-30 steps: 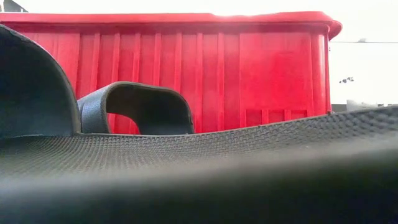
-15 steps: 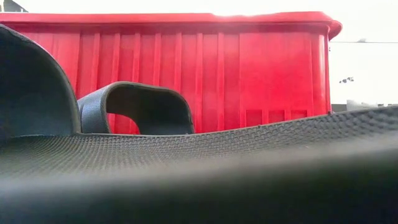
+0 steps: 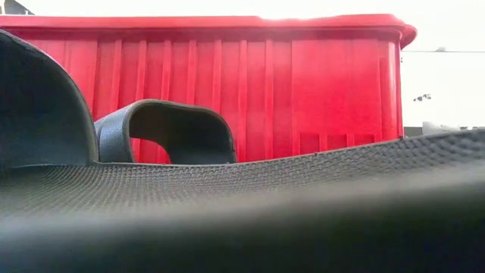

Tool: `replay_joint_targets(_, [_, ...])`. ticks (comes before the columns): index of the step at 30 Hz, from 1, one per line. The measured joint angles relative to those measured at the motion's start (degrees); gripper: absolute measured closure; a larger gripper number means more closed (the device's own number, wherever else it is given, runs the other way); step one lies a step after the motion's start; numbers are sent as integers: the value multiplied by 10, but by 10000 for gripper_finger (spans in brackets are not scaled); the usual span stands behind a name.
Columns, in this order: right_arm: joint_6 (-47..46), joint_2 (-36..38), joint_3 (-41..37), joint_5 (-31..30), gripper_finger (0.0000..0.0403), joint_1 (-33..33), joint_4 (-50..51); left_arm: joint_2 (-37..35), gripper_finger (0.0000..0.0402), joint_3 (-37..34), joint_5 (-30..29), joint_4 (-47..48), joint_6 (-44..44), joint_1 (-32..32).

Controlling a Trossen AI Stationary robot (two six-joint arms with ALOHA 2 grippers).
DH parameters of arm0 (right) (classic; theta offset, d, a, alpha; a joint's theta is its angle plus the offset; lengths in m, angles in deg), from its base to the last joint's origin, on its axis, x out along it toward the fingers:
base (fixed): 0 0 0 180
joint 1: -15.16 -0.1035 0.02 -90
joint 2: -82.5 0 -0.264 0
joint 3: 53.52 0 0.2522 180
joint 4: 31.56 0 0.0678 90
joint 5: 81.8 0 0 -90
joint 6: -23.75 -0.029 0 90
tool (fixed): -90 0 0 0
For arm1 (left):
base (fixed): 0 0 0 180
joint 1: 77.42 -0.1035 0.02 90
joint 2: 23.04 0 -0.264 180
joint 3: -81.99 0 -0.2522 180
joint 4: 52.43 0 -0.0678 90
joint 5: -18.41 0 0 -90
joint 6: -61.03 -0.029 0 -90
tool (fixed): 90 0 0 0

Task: Pick and place slides into bin
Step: Put the black slide into the red bin

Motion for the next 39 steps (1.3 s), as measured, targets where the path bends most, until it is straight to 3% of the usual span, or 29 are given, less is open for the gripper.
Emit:
replay_joint_targets(18, [109, -16, 0, 63, 284, 60, -64, 0, 181, 0, 3, 1, 0, 0])
replay_joint_targets(27, [112, -16, 0, 75, 325, 69, -70, 0, 181, 0, 3, 3, 0, 0])
replay_joint_targets(33, [107, -16, 0, 73, 372, 69, -72, 0, 181, 0, 3, 3, 0, 0])
replay_joint_targets(36, [69, -15, 0, 69, 397, 69, -73, 0, 181, 0, 3, 3, 0, 0])
replay_joint_targets(39, [30, -11, 0, 60, 396, 69, -73, 0, 181, 0, 3, 2, 0, 0])
